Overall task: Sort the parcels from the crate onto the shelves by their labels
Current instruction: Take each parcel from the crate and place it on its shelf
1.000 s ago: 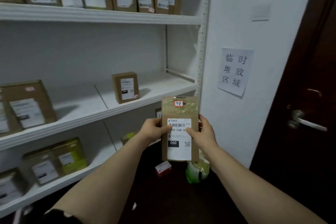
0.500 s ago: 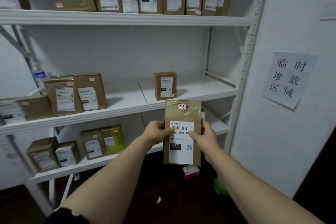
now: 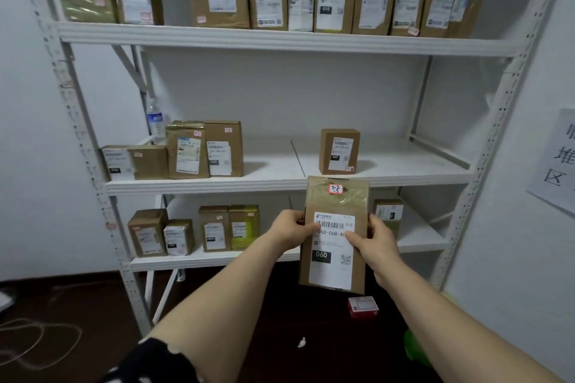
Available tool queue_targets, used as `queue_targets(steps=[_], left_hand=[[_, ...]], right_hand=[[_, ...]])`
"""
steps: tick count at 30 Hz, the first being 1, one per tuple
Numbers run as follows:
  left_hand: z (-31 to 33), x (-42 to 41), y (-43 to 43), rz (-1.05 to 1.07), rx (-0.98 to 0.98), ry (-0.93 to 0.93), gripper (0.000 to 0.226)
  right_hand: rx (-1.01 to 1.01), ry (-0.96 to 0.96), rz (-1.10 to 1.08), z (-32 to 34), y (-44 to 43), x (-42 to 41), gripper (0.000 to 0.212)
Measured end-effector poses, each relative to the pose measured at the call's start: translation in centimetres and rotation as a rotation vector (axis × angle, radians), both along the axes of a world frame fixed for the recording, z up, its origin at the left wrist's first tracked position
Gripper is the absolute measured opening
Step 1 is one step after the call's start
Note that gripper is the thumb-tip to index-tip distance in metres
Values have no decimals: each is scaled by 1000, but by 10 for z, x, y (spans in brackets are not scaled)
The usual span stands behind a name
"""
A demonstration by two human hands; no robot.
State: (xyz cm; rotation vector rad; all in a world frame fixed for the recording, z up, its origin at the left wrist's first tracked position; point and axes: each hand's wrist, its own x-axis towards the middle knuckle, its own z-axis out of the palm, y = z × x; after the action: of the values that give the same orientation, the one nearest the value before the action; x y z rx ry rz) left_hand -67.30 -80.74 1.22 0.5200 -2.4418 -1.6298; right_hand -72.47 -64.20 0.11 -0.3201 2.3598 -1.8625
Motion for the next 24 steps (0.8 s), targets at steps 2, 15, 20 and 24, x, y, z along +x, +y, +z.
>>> queue_targets(steps=[2, 15, 20, 24], left_hand=[[-1, 7, -5, 10, -5, -4, 27], [-7, 36, -43, 99, -10, 4, 25], [-3, 45, -50, 104, -3, 5, 25], [-2, 51, -56, 115, 7, -3, 25]], right_hand=[[3, -17, 13, -2, -6, 3, 56], [14, -56, 96, -4, -47, 18, 67], [16, -69, 126, -7, -59, 18, 70], [14, -71, 149, -9, -67, 18, 71]])
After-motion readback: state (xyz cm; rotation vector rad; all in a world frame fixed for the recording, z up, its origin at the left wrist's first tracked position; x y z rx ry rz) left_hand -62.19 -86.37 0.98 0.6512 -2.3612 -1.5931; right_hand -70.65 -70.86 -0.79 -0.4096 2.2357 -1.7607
